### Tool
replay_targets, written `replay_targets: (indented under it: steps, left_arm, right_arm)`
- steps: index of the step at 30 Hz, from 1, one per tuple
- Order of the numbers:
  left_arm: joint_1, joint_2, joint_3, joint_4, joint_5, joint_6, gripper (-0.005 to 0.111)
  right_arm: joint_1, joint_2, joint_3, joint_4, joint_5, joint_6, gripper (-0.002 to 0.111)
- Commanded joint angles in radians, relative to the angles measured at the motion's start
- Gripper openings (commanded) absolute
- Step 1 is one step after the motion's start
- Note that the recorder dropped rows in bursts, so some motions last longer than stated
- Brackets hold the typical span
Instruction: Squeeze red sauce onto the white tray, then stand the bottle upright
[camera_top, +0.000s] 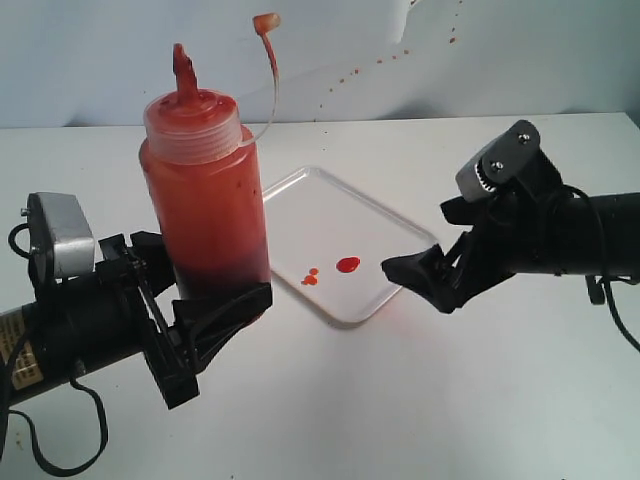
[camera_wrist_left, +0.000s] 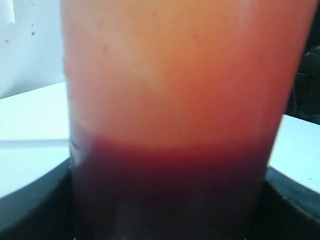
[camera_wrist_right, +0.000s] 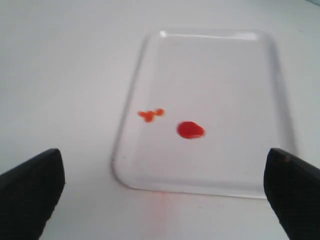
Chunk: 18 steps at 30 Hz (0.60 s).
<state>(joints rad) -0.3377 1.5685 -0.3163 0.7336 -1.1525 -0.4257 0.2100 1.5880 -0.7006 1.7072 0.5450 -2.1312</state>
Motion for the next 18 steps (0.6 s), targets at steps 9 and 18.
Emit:
replay_targets:
  steps: [9,18]
  left_arm:
    - [0.000,-0.008,-0.003,-0.084,0.029,-0.014,0.000]
    - [0.000,-0.008,-0.003,-0.096,0.054,-0.006,0.000]
  right_arm:
    - [0.000,-0.001,-0.058,0.037,0.495,-0.011,0.100]
    - [0.267,-0.001,-0.081,-0.199,0.149,-0.011,0.083]
